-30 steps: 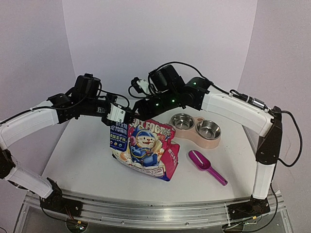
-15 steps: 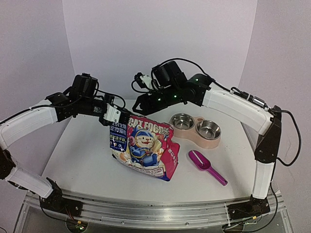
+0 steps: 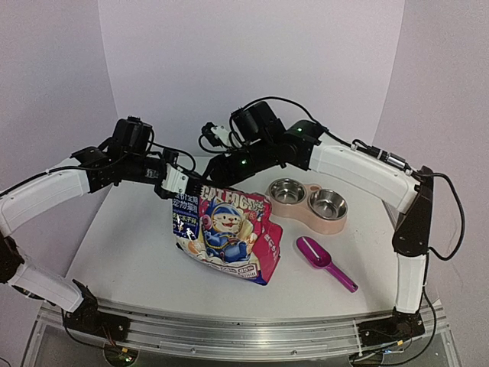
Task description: Serve the pet food
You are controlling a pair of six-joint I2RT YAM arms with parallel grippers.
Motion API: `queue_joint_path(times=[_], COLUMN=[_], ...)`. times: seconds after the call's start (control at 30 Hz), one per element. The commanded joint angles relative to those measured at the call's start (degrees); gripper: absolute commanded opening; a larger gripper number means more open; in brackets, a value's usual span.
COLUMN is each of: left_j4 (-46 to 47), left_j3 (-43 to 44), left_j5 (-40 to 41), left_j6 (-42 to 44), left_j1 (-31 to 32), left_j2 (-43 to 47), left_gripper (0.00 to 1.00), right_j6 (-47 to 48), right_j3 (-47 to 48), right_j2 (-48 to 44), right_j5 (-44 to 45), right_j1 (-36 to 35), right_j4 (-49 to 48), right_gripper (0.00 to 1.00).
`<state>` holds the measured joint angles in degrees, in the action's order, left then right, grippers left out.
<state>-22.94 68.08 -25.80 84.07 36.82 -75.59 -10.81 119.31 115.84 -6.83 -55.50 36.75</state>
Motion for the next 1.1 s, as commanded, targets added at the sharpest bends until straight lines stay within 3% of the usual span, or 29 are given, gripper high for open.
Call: queue_joint_path(times=[0.0,0.3,0.6,0.7,0.83,0.93,1.07], left_j4=[-0.23,0.95,1.9,1.9,2.45,1.49,-3.6], left_j3=[-0.16,-1.54,-1.28,-1.12,-0.91,0.19,1.15], left_j5=[-0.54,-1.53,-1.1,-1.36,-1.74,-1.52,-2.16], left_j6=[0.65,1.94,1.73,1.63,1.38,0.73,1.08], left_j1=[-0.52,-0.95,-1.22,-1.23,-1.24,-1.27,-1.27], left_j2=[1.56,2.69,2.63,2.61,2.54,2.12,2.37], left_gripper=[0.0,0.0,0.0,0.0,0.0,0.0,0.0], right_j6=[-0.41,-1.63,-0.19,-1.08,-1.38,-1.04,-1.17], right_j3=[3.1,1.0,-2.7,-3.23,-2.81,-2.7,-2.81], right_j2=[1.4,0.69,-0.56,-0.73,0.39,0.67,-0.53], right_j5=[2.34,8.68,0.07,4.93,9.31,11.36,20.41], right_j1=[0.03,0.0,0.03,-0.03,0.04,0.0,0.61], right_j4=[-0.45,0.05,1.17,1.82,1.89,1.82,1.7], right_gripper=[0.25,0.16,0.24,0.2,0.01,0.0,0.0])
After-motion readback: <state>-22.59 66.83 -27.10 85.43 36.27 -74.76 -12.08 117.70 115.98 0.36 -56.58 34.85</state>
